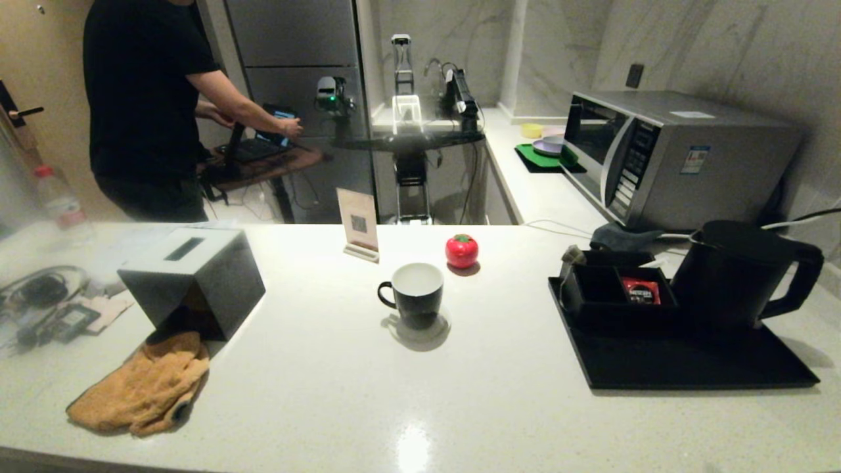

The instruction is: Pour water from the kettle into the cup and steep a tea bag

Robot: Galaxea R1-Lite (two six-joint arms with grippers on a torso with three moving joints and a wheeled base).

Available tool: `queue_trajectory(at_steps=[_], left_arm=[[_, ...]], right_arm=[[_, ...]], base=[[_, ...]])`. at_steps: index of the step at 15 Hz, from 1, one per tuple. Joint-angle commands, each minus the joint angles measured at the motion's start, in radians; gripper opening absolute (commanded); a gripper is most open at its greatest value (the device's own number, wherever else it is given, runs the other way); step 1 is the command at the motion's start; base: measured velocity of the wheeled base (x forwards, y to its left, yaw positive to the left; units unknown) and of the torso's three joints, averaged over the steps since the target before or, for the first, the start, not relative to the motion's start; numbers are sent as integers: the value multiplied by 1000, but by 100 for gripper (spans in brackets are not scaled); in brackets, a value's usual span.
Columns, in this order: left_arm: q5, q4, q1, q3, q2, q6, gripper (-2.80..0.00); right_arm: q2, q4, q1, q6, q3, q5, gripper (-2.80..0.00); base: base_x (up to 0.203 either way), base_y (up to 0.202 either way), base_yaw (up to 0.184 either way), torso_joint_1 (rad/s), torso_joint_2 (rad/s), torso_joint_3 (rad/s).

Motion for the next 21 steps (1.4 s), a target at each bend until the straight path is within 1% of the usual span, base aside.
queue_trajectory(at_steps=[1, 3, 4, 5, 7, 9, 10, 11, 13, 17, 18, 21], left_arm=[[0, 0, 0, 0, 0, 0, -280], [0, 0, 0, 0, 2, 0, -280], [0, 0, 0, 0, 2, 0, -280], [0, 0, 0, 0, 0, 0, -280], [0, 0, 0, 0, 2, 0, -280], [0, 0, 0, 0, 0, 0, -280], [0, 0, 0, 0, 2, 0, -280], [0, 0, 0, 0, 2, 0, -280], [0, 0, 0, 0, 2, 0, -280], [0, 0, 0, 0, 0, 0, -280], [0, 0, 0, 0, 2, 0, -280], [0, 0, 0, 0, 2, 0, -280]], right_arm=[[104, -17, -3, -16, -42, -13, -280], [229, -86, -31, -33, -65, -38, -280], [292, -116, -60, -35, -80, -59, -280], [350, -134, -108, -36, -96, -81, -280], [463, -152, -265, -36, -123, -98, -280], [590, -172, -418, -40, -134, -72, -280], [648, -190, -471, -41, -132, -55, -280], [709, -220, -506, -42, -124, -42, -280], [808, -307, -540, -47, -91, -30, -280], [976, -478, -549, -51, -62, -27, -280], [1014, -518, -550, -51, -60, -28, 0], [1118, -624, -550, -46, -56, -28, 0]], base=[[0, 0, 0, 0, 0, 0], [0, 0, 0, 0, 0, 0], [0, 0, 0, 0, 0, 0], [0, 0, 0, 0, 0, 0], [0, 0, 0, 0, 0, 0], [0, 0, 0, 0, 0, 0], [0, 0, 0, 0, 0, 0], [0, 0, 0, 0, 0, 0], [0, 0, 0, 0, 0, 0], [0, 0, 0, 0, 0, 0], [0, 0, 0, 0, 0, 0], [0, 0, 0, 0, 0, 0]])
